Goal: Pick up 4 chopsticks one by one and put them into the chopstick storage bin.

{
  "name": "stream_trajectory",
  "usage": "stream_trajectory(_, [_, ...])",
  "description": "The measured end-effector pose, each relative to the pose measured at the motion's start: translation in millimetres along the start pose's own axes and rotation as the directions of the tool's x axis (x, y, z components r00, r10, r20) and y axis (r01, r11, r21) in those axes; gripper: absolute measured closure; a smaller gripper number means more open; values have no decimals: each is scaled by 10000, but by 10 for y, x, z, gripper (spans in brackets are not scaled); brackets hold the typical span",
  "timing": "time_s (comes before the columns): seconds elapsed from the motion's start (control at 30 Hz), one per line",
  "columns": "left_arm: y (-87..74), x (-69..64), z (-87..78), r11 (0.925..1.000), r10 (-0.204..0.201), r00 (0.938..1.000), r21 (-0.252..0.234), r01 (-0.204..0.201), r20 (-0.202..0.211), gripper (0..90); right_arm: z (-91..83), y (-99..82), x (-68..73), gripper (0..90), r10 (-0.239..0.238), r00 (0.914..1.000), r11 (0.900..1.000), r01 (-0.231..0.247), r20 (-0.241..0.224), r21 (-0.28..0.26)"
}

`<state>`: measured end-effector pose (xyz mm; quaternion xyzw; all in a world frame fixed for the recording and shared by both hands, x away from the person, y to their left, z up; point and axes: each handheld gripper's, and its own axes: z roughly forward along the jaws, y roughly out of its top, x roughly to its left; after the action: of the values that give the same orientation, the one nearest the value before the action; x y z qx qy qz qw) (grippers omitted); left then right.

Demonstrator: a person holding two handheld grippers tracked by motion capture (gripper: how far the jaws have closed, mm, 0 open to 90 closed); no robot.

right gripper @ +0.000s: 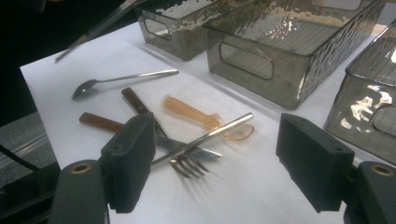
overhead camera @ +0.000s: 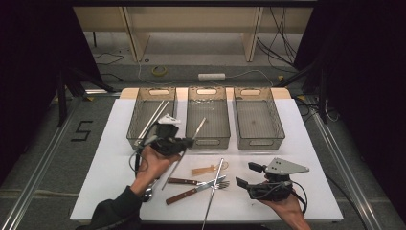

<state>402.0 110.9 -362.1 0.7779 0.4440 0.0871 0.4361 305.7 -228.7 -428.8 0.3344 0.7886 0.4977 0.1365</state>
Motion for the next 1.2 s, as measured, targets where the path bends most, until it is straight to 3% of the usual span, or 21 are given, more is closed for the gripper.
stream_trajectory(0.17, [174, 346, -187, 9968, -347, 9954, -749, 281, -888, 845, -1, 1, -2, 293, 21, 10000, 10000, -21, 26, -4])
stream_trajectory(0.27, [255, 527, -251, 9940, -472, 9886, -1047, 323, -1431, 845, -1, 2, -1, 293, 22, 10000, 10000, -22, 32, -7])
stream_trajectory(0.43, [361, 782, -286, 9888, -781, 9766, -1404, 503, -2003, 846, 4, 4, 0, 293, 22, 10000, 10000, -22, 17, -1])
stream_trajectory(0.8, [562, 1242, -327, 9744, -1407, 9537, -2080, 857, -2660, 845, 7, 3, -6, 293, 3, 10000, 10000, -3, -11, 8])
stream_trajectory(1.1, [609, 1492, -200, 9673, -1720, 9417, -2304, 1059, -2891, 845, 12, 1, -12, 293, 71, 10000, 10000, -71, -43, 35])
stream_trajectory(1.2, [609, 1546, -135, 9664, -1613, 9397, -2415, 883, -3015, 845, 15, 0, -12, 293, 92, 9999, 10000, -92, -55, 15])
